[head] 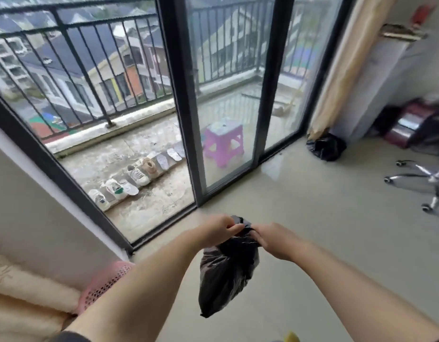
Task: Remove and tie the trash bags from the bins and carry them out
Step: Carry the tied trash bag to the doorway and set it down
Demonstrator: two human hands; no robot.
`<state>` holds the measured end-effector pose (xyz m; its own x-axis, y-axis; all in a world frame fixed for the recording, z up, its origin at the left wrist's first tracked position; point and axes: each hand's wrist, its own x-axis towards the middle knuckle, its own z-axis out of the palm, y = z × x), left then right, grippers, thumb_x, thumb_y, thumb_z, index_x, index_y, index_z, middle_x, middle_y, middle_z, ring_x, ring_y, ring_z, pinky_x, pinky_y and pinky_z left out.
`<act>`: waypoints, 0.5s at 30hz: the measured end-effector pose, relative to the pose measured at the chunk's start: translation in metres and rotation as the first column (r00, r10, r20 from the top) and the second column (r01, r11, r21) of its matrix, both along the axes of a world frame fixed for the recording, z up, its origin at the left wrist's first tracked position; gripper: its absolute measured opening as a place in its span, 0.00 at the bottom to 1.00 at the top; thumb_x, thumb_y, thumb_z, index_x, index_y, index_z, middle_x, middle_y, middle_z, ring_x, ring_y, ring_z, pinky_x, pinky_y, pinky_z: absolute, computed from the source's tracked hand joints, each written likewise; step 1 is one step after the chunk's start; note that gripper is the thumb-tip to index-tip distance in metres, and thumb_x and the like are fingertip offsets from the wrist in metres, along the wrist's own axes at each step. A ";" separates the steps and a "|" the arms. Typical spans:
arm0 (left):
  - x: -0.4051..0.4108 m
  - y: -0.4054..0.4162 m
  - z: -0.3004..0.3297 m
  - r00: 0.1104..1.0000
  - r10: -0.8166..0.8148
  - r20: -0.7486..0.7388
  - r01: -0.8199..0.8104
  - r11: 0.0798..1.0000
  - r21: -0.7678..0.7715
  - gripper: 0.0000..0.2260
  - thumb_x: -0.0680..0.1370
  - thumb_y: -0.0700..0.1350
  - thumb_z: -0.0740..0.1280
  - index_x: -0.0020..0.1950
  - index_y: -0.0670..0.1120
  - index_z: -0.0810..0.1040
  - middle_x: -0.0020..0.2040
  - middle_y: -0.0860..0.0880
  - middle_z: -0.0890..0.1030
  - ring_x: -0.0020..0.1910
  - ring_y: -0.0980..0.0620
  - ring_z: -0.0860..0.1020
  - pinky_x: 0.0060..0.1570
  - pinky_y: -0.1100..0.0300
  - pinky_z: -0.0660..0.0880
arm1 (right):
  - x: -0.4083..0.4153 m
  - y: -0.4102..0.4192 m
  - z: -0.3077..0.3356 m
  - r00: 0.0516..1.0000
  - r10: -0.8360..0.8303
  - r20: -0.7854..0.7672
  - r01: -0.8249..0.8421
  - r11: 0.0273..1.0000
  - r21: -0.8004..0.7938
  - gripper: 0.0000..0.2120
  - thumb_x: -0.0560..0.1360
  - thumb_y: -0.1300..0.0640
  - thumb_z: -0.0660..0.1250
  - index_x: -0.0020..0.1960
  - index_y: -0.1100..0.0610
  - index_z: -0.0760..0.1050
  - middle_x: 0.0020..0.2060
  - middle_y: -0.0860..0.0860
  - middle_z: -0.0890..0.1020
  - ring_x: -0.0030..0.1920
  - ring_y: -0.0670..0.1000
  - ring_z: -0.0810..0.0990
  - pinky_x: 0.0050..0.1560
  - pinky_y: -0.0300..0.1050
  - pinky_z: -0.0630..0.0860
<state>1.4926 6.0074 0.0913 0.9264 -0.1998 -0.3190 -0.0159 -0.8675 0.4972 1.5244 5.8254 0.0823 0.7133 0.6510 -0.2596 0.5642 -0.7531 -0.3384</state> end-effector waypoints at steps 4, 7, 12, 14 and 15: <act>0.016 -0.092 0.006 0.972 -0.234 0.003 0.234 0.972 -0.011 0.21 0.81 0.54 0.57 0.30 0.47 0.63 0.27 0.49 0.62 0.27 0.52 0.59 0.24 0.62 0.56 | -0.030 -0.090 0.002 0.966 -0.258 -0.014 0.258 0.966 0.019 0.16 0.82 0.52 0.50 0.61 0.57 0.72 0.56 0.55 0.80 0.57 0.58 0.77 0.54 0.48 0.70; 0.019 -0.171 0.003 0.916 -0.400 0.019 0.400 0.917 0.002 0.23 0.81 0.53 0.58 0.29 0.46 0.59 0.26 0.49 0.60 0.26 0.52 0.58 0.25 0.62 0.59 | -0.060 -0.165 0.002 0.883 -0.467 -0.043 0.468 0.883 0.028 0.14 0.81 0.51 0.51 0.56 0.57 0.71 0.52 0.56 0.80 0.53 0.59 0.78 0.48 0.49 0.72; -0.005 -0.317 0.005 0.765 -0.644 0.022 0.644 0.765 0.030 0.22 0.81 0.51 0.58 0.29 0.47 0.60 0.27 0.49 0.63 0.29 0.50 0.61 0.32 0.56 0.56 | -0.127 -0.293 0.000 0.713 -0.698 -0.063 0.700 0.715 0.000 0.13 0.81 0.50 0.52 0.48 0.58 0.68 0.46 0.59 0.79 0.47 0.60 0.78 0.47 0.53 0.73; -0.019 -0.376 0.005 0.695 -0.719 0.025 0.719 0.695 0.014 0.21 0.81 0.52 0.57 0.29 0.47 0.61 0.27 0.49 0.64 0.27 0.53 0.62 0.29 0.58 0.57 | -0.155 -0.345 0.001 0.646 -0.761 -0.060 0.762 0.648 -0.008 0.13 0.81 0.50 0.52 0.46 0.58 0.67 0.42 0.58 0.78 0.44 0.60 0.77 0.44 0.53 0.72; -0.027 -0.406 0.005 0.665 -0.746 0.025 0.746 0.666 0.013 0.21 0.81 0.52 0.57 0.30 0.47 0.62 0.28 0.50 0.65 0.27 0.53 0.62 0.29 0.60 0.58 | -0.170 -0.371 0.002 0.615 -0.786 -0.055 0.787 0.617 -0.011 0.12 0.81 0.50 0.52 0.45 0.57 0.66 0.40 0.58 0.77 0.41 0.60 0.76 0.42 0.52 0.71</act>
